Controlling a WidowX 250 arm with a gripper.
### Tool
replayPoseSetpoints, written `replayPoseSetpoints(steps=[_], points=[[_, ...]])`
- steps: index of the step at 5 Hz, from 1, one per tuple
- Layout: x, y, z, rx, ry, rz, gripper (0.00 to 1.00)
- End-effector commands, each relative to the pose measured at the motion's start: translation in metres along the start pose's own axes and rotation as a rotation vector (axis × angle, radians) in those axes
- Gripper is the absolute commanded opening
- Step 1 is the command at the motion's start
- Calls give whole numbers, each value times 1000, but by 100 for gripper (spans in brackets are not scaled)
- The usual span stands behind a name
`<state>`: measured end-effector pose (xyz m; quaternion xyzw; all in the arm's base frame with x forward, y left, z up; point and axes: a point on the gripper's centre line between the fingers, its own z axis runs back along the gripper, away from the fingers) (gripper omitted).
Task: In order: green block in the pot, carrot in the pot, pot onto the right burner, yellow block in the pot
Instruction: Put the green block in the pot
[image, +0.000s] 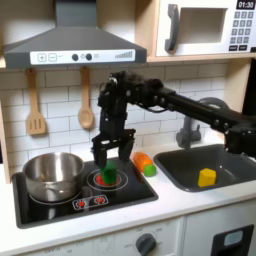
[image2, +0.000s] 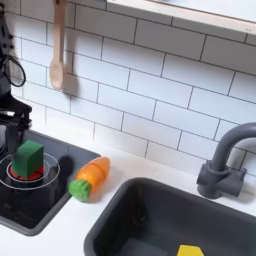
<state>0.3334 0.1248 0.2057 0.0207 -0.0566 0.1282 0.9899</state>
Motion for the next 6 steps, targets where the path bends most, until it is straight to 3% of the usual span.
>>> replayPoseSetpoints(steps=[1,5,6], points=[[6,-6,-8,4,6,-24,100],[20,-11,-18,3,10,-37,100],[21,-15,-26,0,27,-38,100]])
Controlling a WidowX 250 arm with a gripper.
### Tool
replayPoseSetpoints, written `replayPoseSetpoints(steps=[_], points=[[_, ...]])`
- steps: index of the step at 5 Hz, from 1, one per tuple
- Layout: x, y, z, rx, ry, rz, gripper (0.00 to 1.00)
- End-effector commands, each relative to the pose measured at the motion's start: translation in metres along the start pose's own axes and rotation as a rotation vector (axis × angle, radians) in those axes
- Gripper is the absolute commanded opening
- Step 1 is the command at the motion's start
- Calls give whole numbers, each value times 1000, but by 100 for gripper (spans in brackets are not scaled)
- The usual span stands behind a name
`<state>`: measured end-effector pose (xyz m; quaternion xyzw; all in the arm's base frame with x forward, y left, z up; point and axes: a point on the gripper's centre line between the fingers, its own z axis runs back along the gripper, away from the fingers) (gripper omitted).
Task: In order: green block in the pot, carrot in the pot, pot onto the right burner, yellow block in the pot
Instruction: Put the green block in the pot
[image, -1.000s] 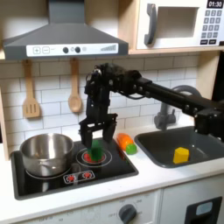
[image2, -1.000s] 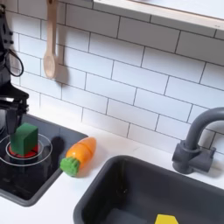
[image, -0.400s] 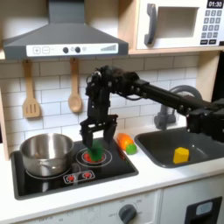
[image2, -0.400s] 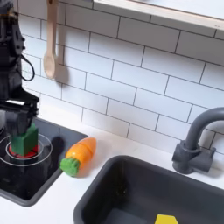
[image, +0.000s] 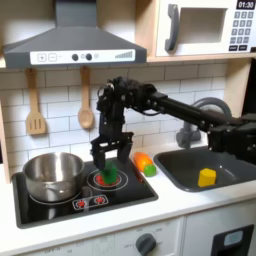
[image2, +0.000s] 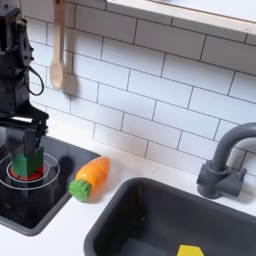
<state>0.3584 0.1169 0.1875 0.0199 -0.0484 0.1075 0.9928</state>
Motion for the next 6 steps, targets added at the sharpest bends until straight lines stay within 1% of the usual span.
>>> replayPoseSetpoints(steps=[1,2,3,4,6], points=[[3,0,-12,5,22,9,100],[4,-2,-17,7,30,0,100],[3,0,-26,8,52,-7,100],[5,0,-25,12,39,-13,100],[7,-4,-33,9,51,-24,100]])
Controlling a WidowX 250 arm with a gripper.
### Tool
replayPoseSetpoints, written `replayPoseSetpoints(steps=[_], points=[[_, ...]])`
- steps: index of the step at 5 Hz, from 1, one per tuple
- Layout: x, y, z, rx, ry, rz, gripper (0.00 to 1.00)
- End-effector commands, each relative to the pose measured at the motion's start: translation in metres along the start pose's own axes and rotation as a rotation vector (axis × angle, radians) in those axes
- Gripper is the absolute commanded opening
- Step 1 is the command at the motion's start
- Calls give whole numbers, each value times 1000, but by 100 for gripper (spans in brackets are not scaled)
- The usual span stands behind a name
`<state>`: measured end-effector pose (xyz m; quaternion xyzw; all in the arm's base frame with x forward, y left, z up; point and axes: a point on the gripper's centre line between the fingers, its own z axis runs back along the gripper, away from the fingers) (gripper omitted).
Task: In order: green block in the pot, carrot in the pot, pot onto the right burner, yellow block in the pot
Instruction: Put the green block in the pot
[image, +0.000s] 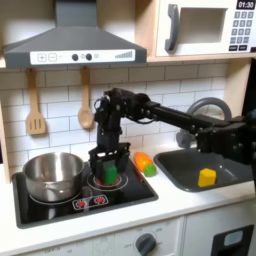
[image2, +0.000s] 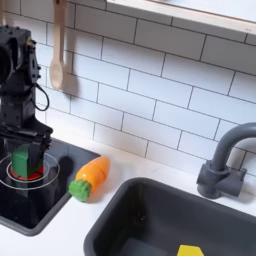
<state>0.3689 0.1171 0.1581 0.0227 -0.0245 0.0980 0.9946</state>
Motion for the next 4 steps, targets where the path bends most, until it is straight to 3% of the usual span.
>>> replayPoseSetpoints(steps=[1,2,3,4], points=[[1,-1,-5,-1,5,-8,100],[1,-1,-7,-2,12,-7,100],[1,-2,-5,-9,-3,12,0],[-1,-2,-7,-6,1,14,0]])
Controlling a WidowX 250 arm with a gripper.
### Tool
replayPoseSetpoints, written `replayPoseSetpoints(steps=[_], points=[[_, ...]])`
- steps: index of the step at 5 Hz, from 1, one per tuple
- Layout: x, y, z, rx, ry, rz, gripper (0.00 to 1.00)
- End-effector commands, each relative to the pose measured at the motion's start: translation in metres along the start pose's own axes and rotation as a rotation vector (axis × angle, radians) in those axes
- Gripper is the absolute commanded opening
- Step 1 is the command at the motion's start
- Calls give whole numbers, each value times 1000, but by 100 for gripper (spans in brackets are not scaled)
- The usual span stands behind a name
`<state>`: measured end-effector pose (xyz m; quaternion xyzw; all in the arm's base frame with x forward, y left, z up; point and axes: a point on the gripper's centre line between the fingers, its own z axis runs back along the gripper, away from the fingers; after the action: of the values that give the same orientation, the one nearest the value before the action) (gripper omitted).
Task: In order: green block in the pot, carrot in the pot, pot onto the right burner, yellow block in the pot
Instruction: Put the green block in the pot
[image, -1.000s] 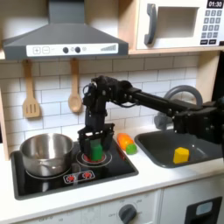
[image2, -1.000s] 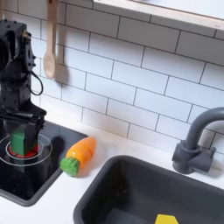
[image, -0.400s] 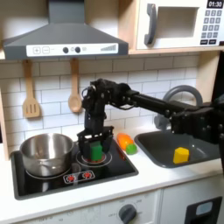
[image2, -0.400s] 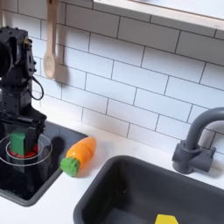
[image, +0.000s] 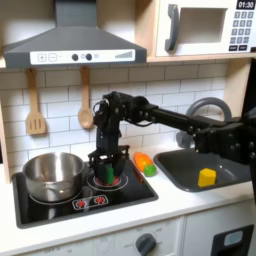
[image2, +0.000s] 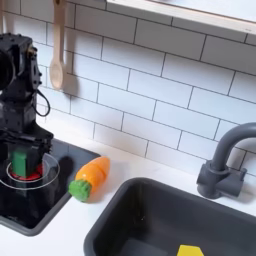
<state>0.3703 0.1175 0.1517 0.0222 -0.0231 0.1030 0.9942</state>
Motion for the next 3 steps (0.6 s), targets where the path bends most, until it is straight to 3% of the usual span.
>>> replayPoseSetpoints(steps=[1,3], points=[[-3,0,-2,-5,-2,6,0],[-3,-4,10,-22,-40,8,0]])
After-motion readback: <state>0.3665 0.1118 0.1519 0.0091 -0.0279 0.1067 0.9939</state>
